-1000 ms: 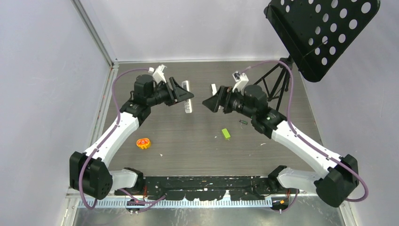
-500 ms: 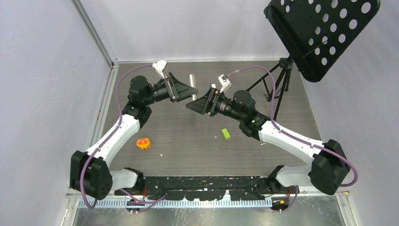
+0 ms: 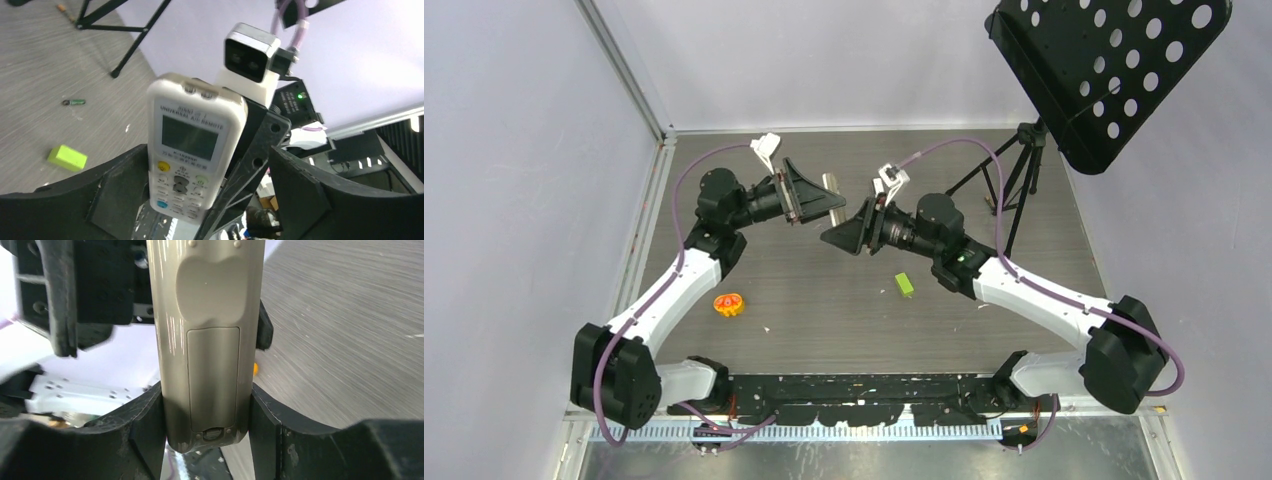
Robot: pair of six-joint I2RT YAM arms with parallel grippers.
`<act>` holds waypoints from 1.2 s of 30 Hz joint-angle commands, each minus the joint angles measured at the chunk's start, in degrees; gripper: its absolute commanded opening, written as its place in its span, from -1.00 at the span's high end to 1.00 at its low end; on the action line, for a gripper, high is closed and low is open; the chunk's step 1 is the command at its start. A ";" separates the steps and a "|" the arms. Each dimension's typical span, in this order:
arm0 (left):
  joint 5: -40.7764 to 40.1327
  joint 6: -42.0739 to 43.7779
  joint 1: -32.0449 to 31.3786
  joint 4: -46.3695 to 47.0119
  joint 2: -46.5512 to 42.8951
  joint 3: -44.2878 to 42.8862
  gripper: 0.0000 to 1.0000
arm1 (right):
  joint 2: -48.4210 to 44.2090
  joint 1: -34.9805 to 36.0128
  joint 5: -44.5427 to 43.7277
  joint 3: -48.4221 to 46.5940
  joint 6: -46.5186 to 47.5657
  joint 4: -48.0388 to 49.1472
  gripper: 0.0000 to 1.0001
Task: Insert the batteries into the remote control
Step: Adjust the remote control.
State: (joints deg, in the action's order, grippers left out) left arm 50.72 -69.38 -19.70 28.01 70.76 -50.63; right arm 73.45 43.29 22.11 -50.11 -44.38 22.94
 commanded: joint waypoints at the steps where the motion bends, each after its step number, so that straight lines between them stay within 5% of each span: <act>1: -5.34 11.79 0.28 -17.24 -4.30 -4.14 -0.85 | -1.84 1.03 -2.86 -2.63 24.24 -14.81 0.62; 7: -10.10 21.40 0.28 -38.94 -1.03 -9.33 -0.77 | 1.81 6.21 -16.15 -7.84 43.69 -27.51 0.62; 16: -12.12 27.40 0.32 -48.16 0.61 -8.82 0.11 | 3.21 8.48 -19.38 -8.98 55.01 -28.83 0.68; 22: -3.51 25.93 0.28 -42.08 0.89 -5.40 0.74 | 4.11 8.48 -19.40 -8.95 55.37 -29.42 0.69; 24: -3.79 26.02 0.28 -40.61 0.22 -4.31 1.00 | 4.50 8.50 -21.13 -9.67 52.72 -29.75 0.53; 26: -4.96 26.35 0.28 -38.42 -0.46 -2.77 1.00 | 4.99 8.40 -23.89 -11.26 49.29 -32.77 0.02; 28: -7.52 26.84 0.28 -35.69 -1.15 -0.53 1.00 | 5.09 8.27 -24.72 -11.84 45.06 -35.81 -0.23; 31: -14.96 29.54 0.20 -34.42 -1.92 3.37 1.00 | 3.12 6.39 -23.66 -8.35 33.55 -32.99 -0.29; 36: -24.32 30.85 0.19 -27.62 -3.24 11.89 1.00 | 4.04 -0.12 -17.22 0.16 1.13 -21.30 -0.21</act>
State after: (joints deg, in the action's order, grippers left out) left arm 34.63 -42.22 -19.64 -5.37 69.06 -44.53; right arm 78.50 48.07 2.74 -54.59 -14.55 -9.54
